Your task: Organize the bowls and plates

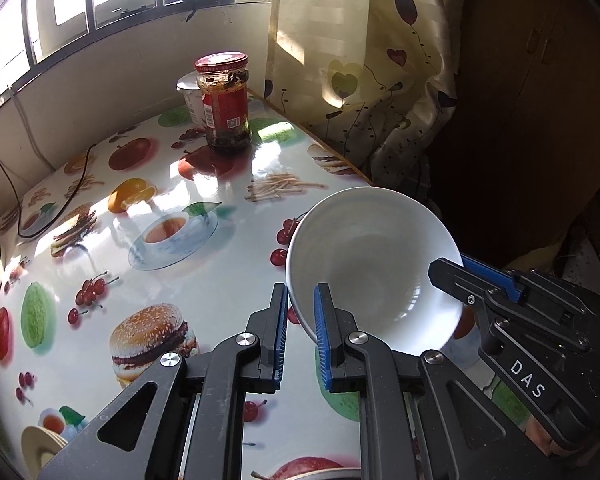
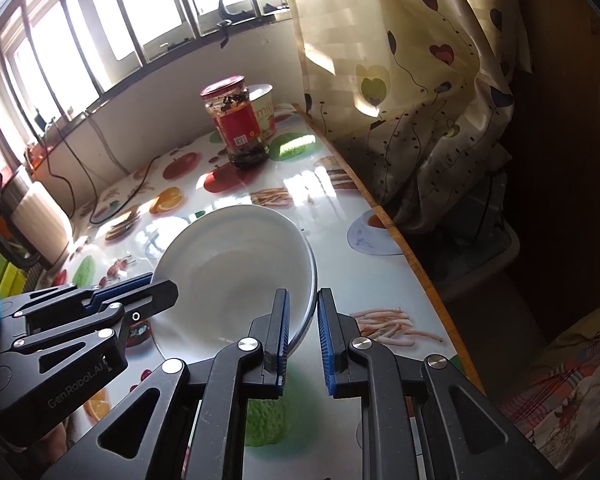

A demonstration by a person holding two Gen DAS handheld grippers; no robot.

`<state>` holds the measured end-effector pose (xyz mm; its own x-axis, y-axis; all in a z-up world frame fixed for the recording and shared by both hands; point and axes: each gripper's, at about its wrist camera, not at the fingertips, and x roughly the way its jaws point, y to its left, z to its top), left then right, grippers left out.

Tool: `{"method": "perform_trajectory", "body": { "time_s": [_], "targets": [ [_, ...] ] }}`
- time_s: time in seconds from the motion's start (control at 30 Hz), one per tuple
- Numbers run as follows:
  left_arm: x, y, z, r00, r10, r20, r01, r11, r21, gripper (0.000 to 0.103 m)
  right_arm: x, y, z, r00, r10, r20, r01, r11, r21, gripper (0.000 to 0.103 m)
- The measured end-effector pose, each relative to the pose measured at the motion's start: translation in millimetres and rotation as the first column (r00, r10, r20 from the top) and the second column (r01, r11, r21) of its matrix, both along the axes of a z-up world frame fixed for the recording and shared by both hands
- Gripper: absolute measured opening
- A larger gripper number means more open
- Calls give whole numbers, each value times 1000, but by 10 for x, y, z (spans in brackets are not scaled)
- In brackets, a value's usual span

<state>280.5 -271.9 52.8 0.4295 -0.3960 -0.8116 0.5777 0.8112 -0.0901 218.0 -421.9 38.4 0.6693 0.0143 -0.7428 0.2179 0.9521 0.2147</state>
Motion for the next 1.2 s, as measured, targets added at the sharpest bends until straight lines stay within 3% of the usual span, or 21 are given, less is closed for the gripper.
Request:
{"method": "perform_trajectory", "body": {
  "time_s": [0.63, 1.2],
  "targets": [
    [-431, 363, 272, 999, 25, 21, -24, 998, -61, 14, -515, 315, 383, 998, 13, 69, -12, 1000, -21, 14],
    [-884, 780, 384, 998, 54, 31, -51, 995, -91, 14, -1008, 715, 497, 995, 36, 93, -34, 999, -13, 15]
  ]
}}
